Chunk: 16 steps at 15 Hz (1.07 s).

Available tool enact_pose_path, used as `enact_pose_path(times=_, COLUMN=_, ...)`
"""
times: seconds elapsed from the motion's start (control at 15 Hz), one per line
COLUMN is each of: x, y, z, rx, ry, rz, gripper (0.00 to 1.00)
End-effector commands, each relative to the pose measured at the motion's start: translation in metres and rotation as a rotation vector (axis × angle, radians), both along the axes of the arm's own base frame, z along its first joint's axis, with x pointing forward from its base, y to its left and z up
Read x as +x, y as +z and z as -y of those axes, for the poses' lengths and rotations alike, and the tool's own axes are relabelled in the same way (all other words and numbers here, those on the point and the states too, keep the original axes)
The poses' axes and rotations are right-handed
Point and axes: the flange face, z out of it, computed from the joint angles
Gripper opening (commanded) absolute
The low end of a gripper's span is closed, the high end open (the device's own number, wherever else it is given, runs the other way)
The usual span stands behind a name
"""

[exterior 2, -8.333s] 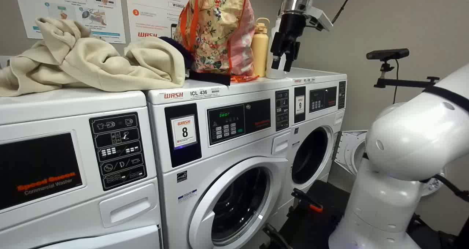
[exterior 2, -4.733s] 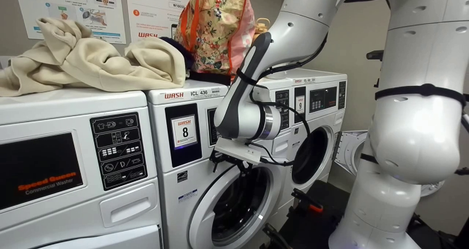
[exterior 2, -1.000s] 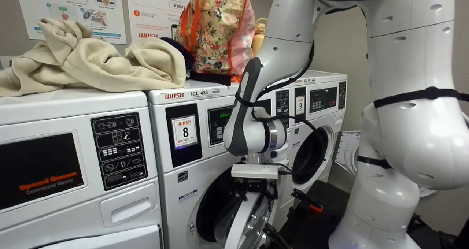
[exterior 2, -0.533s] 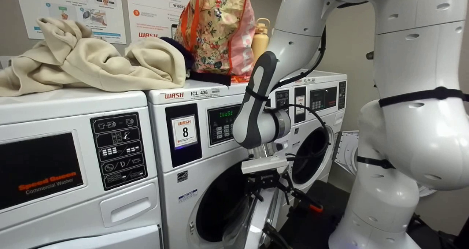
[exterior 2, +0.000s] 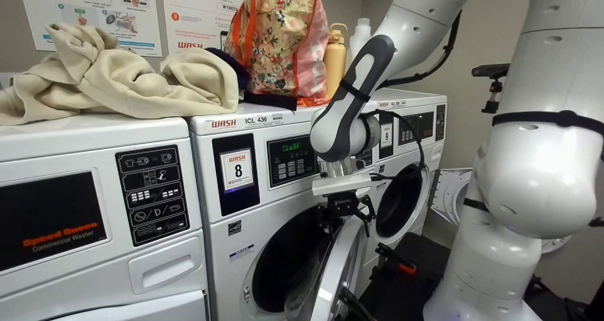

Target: Open the door of the second washing machine

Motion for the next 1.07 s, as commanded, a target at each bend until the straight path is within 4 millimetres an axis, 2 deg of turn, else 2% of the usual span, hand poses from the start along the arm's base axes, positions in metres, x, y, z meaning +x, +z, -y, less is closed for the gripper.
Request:
enact_pose_path(times=0.0, x=-0.001, y=0.066, z=-0.010, rx=0.052, ry=0.054, rz=0.115, gripper=1.00)
enact_pose_path(times=0.27, x=-0.005, y=0.136, z=-0.027, rx=0.089, ry=0.160, rz=0.218, gripper=1.00)
enact_pose_path(times=0.73, x=-0.028, y=0.278, z=-0.058, rx=0.026, ry=0.321, rz=0.404, gripper=1.00)
enact_pose_path(times=1.0, x=-0.034, y=0.331, z=-0.075, rx=-0.008, ry=0.389, rz=0.523, gripper=1.00)
